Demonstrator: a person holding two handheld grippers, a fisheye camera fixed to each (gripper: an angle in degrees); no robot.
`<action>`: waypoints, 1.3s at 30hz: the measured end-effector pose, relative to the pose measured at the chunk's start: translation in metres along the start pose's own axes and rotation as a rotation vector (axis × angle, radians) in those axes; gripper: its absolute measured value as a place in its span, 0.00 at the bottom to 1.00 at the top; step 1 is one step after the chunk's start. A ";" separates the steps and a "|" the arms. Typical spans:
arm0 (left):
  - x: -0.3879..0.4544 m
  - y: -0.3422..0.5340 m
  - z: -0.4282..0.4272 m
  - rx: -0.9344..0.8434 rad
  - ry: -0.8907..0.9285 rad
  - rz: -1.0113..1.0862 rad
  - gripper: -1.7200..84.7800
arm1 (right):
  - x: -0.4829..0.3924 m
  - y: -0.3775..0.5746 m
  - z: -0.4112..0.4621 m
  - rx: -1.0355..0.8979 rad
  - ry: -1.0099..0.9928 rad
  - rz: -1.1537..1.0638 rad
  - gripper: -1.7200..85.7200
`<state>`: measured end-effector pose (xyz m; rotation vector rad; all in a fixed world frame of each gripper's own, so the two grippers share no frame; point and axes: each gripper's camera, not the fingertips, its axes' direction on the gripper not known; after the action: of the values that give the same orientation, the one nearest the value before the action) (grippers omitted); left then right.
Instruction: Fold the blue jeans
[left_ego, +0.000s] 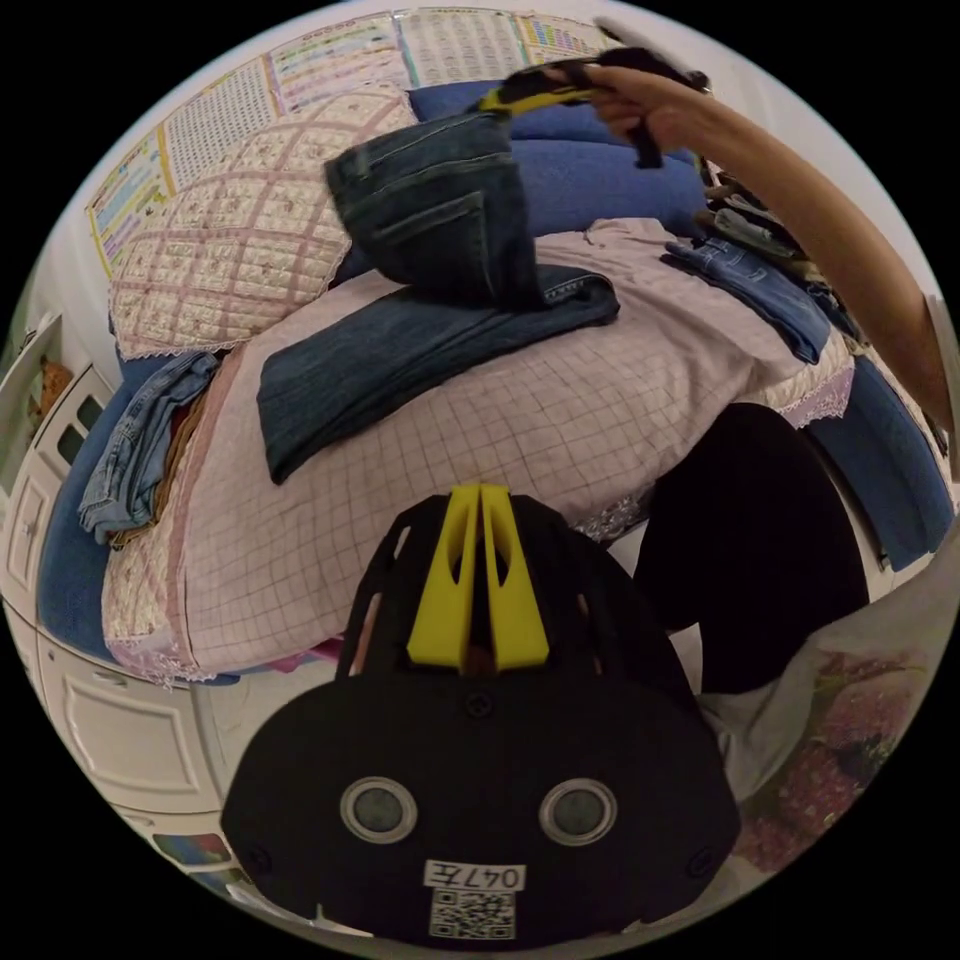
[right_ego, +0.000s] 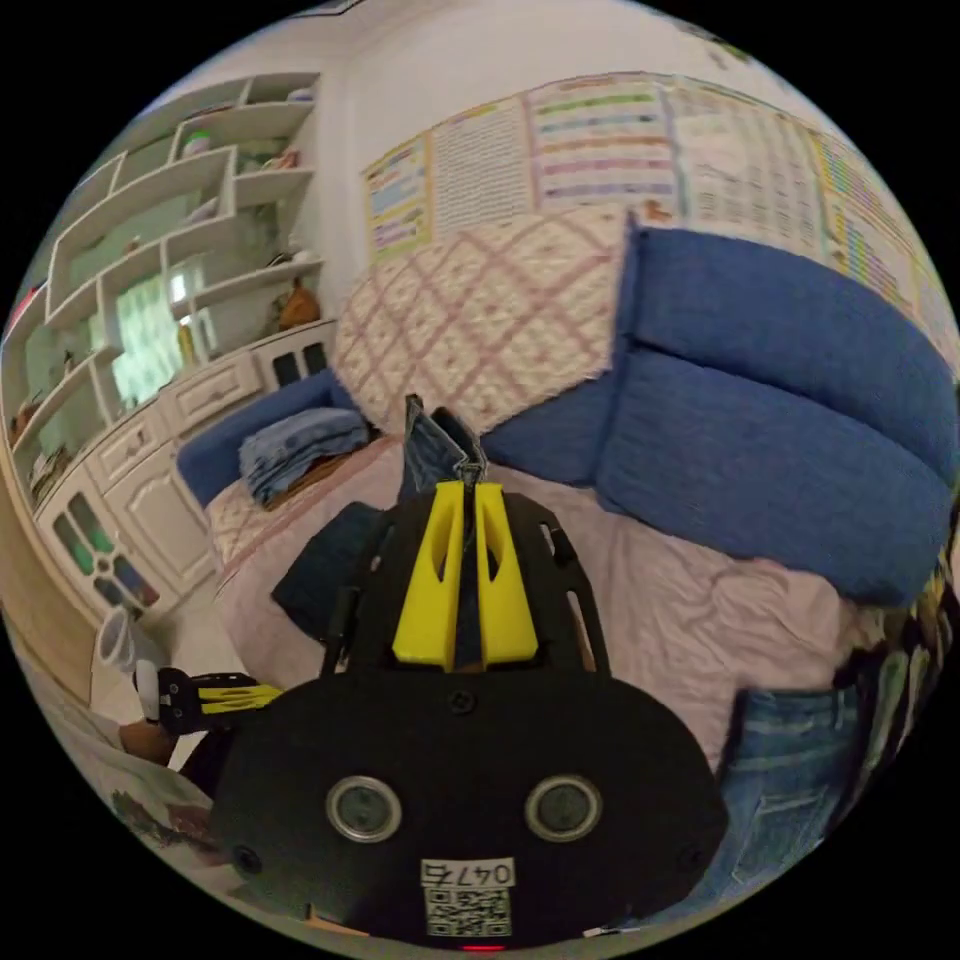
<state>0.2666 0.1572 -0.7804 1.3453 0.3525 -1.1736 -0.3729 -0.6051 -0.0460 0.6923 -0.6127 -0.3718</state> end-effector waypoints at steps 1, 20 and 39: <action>-0.005 -0.005 0.001 0.001 0.009 0.004 0.01 | 0.040 0.017 -0.011 -0.014 0.057 0.063 0.02; -0.078 -0.228 0.029 0.083 -0.094 0.159 0.09 | 0.299 0.069 -0.063 -0.084 0.250 0.172 0.02; -0.182 -0.398 0.135 -0.068 0.045 0.200 0.14 | 0.522 0.219 -0.099 -0.139 0.249 0.563 0.01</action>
<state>-0.1876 0.2000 -0.8246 1.3174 0.2802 -0.9588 0.1143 -0.6658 0.2521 0.3998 -0.5127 0.1920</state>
